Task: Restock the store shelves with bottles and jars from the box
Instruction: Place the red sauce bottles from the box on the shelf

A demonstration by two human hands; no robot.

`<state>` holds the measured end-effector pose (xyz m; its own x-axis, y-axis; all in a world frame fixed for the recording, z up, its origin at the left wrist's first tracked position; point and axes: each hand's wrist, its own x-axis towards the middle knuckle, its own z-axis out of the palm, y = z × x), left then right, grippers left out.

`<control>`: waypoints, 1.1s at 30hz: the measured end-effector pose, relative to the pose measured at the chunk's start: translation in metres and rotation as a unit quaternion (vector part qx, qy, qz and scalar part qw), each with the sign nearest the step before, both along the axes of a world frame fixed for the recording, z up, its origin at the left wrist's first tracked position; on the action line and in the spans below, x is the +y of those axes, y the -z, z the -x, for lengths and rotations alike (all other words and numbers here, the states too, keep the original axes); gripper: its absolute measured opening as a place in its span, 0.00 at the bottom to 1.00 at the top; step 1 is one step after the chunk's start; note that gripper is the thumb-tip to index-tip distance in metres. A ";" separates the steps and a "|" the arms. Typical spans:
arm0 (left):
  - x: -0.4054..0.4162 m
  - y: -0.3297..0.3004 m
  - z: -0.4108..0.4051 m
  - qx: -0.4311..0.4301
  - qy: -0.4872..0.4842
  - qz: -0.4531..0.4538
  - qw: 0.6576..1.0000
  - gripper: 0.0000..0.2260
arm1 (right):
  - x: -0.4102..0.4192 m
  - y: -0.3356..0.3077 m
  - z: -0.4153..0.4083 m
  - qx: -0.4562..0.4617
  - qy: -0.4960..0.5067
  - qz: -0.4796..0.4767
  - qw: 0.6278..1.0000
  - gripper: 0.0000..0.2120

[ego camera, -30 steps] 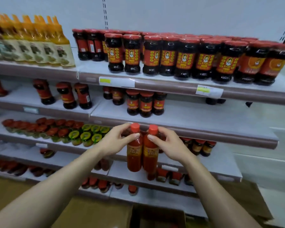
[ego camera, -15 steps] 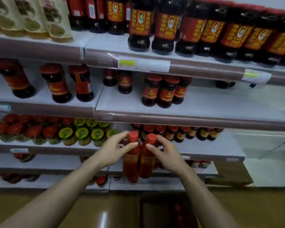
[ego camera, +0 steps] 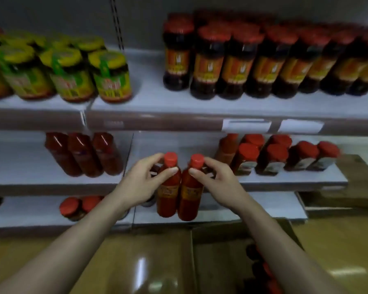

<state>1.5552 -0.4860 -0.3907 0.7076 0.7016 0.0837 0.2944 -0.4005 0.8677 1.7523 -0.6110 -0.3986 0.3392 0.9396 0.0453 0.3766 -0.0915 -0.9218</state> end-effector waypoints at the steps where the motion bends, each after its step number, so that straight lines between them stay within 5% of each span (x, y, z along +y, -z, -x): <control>1: 0.001 0.020 -0.002 -0.003 0.001 -0.005 1.000 0.11 | 0.002 0.020 -0.002 -0.006 -0.004 0.002 1.000 0.09; 5: 0.016 0.095 -0.015 -0.002 0.000 -0.018 1.000 0.11 | 0.017 0.089 -0.016 -0.028 -0.009 0.003 1.000 0.10; 13: 0.035 0.138 -0.028 -0.037 -0.012 -0.024 0.999 0.10 | 0.040 0.126 -0.029 -0.011 -0.021 0.001 1.000 0.12; 23: 0.041 0.138 -0.031 -0.034 0.013 0.009 0.999 0.10 | 0.040 0.132 -0.028 0.043 -0.033 0.010 0.998 0.12; 33: 0.037 0.078 -0.034 -0.095 0.011 -0.039 0.995 0.11 | 0.041 0.076 -0.032 -0.060 -0.034 -0.090 0.994 0.11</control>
<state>1.5890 -0.4495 -0.4689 0.6892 0.6719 0.2711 0.1177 -0.4731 0.8731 1.7848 -0.5698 -0.4749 0.2581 0.9330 0.2508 0.4839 0.0998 -0.8694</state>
